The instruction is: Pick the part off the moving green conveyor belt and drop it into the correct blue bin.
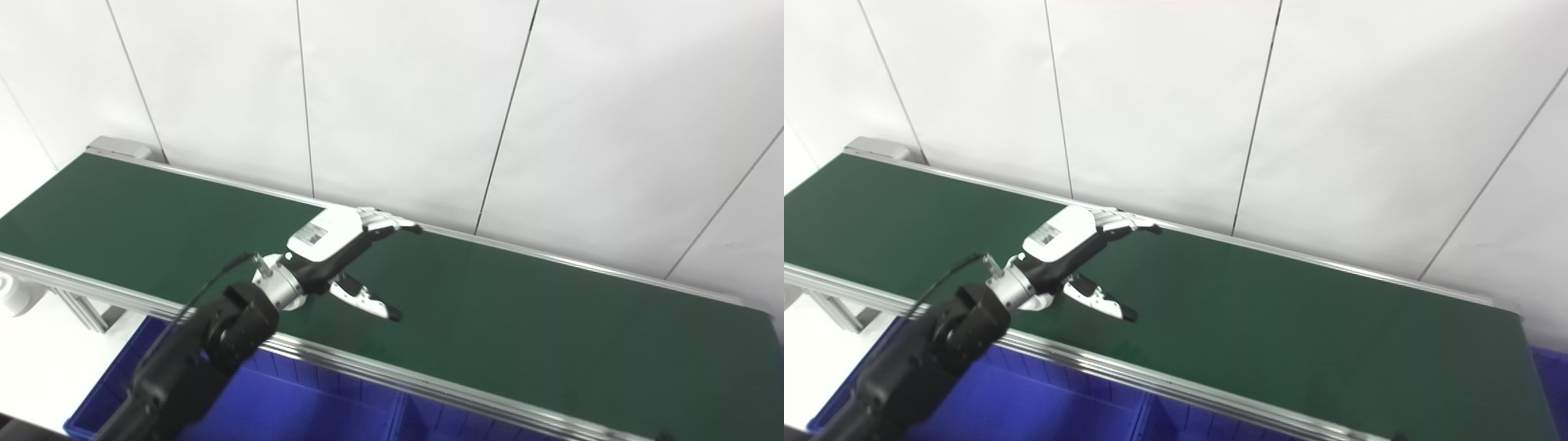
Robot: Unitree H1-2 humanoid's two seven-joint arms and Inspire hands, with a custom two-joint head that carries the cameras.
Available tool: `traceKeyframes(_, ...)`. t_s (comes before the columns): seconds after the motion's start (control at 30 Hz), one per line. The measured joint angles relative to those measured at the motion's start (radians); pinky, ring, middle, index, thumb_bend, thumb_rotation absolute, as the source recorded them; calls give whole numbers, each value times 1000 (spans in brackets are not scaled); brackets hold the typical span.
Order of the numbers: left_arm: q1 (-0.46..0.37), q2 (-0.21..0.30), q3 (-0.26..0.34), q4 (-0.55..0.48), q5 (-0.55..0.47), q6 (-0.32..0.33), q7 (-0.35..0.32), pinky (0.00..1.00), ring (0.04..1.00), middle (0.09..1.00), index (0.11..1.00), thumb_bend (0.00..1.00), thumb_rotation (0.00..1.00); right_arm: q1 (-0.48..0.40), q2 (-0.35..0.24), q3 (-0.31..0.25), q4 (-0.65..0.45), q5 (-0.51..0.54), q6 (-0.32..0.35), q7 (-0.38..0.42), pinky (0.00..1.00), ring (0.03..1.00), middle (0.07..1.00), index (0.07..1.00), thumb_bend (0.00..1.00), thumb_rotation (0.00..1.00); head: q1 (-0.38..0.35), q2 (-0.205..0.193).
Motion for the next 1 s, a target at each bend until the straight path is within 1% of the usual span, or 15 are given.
traceKeyframes(0.13,-57,20,-37,149,33,-28,14,839,840,833,797,961,414,-3,1,0,-5,-6,0,0,1000,960,1000,1000,587,1000,-9,9)
traceKeyframes(0.23,-98,23,-65,259,46,-51,25,849,852,852,810,949,442,-4,3,0,-10,-14,0,-3,1000,960,1000,1000,596,1000,-12,11)
traceKeyframes(0.33,-133,37,-100,362,61,-73,31,831,838,844,803,929,418,-2,5,2,-13,-15,0,-2,997,959,1000,1000,620,1000,-17,17)
traceKeyframes(0.4,-140,50,-114,399,61,-84,30,869,861,861,813,907,412,0,7,1,-18,-14,0,-3,992,955,1000,1000,632,1000,-18,20)
traceKeyframes(0.57,-142,71,-143,436,39,-88,-26,880,872,869,815,894,374,12,15,2,-27,-20,0,-6,991,961,1000,1000,642,1000,-26,28)
traceKeyframes(0.63,-140,78,-150,436,39,-88,-38,851,861,857,800,913,381,13,15,2,-44,-20,0,-6,992,961,1000,1000,649,1000,-26,31)
traceKeyframes(0.7,-140,82,-154,436,40,-88,-38,839,860,854,796,908,405,13,16,2,-45,-20,0,-6,989,962,1000,1000,642,1000,-29,35)
traceKeyframes(0.77,-140,87,-160,434,39,-85,-48,862,879,866,805,899,425,13,16,2,-45,-22,0,-6,981,962,1000,1000,649,1000,-31,37)
traceKeyframes(0.8,-141,89,-161,432,37,-84,-62,850,872,856,797,912,453,13,16,2,-46,-24,1,-6,973,956,1000,1000,644,1000,-34,40)
traceKeyframes(0.9,-141,100,-168,429,29,-83,-100,826,856,840,787,929,448,17,16,2,-54,-30,6,-6,970,944,1000,1000,646,1000,-34,41)
traceKeyframes(1.0,-141,122,-169,422,30,-82,-114,825,860,841,787,937,450,20,16,1,-59,-29,8,-6,974,941,1000,998,646,1000,-35,44)
